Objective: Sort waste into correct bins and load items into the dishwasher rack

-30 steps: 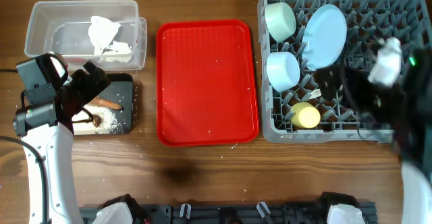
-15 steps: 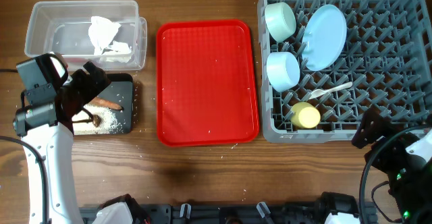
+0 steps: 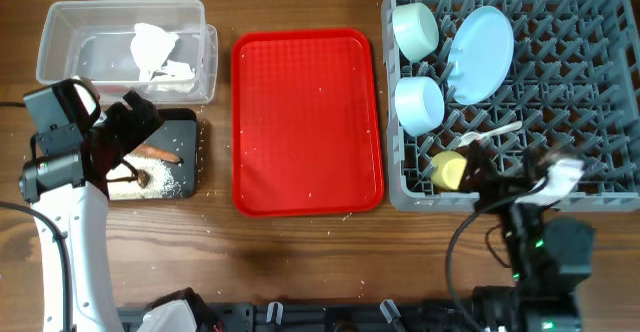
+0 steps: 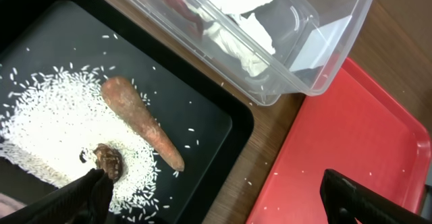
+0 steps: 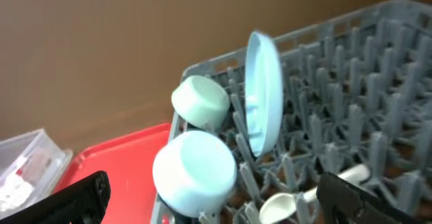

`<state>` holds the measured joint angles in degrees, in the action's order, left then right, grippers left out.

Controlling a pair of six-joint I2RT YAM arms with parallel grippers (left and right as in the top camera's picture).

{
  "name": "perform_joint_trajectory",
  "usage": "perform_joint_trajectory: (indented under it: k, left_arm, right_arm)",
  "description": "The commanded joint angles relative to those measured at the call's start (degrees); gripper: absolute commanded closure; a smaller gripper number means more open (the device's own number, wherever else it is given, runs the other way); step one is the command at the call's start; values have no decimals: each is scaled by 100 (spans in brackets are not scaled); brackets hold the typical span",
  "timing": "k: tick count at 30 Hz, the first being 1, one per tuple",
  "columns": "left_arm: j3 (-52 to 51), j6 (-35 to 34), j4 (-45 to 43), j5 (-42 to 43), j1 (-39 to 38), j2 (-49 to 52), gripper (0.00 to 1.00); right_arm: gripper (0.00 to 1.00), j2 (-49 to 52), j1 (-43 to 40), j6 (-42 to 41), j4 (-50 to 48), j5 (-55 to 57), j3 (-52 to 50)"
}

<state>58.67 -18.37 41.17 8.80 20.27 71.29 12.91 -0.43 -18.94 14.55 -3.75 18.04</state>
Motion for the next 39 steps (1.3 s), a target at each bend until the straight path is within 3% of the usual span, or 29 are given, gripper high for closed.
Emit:
perform_joint_trajectory:
  k: [1,5,11,39]
  left_arm:
    - [111,-52,-9,9,26,-68,0]
    - [111,-52,-9,9,26,-68,0]
    - [111,-52,-9,9,26,-68,0]
    - [107,-46,48,4,20,-278,0]
  right_arm:
    - [0,-682,282,90,-540,382,-846]
    - [0,-1152,306,116,-1014,542,-1565]
    - [0,-1274,306,232,-1558,715,-1786]
    - [0,-1248,306,225,-1537,691,-1775]
